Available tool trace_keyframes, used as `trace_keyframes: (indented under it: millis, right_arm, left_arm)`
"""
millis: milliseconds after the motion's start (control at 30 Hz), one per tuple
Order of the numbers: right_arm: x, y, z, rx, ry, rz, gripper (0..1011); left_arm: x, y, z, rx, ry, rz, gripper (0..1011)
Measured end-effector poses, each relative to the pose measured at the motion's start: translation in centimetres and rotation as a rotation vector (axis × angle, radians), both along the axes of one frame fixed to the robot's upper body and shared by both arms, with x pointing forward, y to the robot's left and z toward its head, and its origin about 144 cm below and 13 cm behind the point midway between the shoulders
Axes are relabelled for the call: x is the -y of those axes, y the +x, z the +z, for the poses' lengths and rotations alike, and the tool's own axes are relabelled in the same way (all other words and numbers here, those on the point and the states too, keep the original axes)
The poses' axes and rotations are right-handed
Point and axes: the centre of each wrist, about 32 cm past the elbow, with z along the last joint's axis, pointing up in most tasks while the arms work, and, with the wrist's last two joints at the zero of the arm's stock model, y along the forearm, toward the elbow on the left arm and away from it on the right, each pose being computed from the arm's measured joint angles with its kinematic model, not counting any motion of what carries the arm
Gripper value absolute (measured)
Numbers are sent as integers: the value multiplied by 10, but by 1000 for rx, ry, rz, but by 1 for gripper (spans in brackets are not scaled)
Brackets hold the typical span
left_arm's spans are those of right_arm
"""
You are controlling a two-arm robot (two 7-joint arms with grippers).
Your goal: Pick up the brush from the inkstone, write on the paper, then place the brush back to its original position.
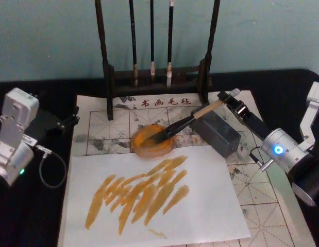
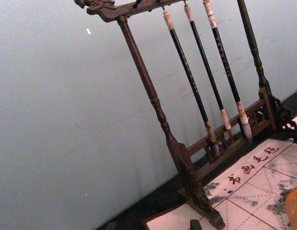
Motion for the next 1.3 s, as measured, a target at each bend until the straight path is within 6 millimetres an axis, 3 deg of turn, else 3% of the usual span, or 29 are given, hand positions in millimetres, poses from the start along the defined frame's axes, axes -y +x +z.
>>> trace_keyframes:
  millis: [767,1300]
  right_arm:
    - [7,-2,9,39,70,35,177]
    - [24,-16,24,123,1,82,177]
  left_arm:
    - [0,0,0,0,0,0,1001]
    - [0,0,0,0,0,0,1001]
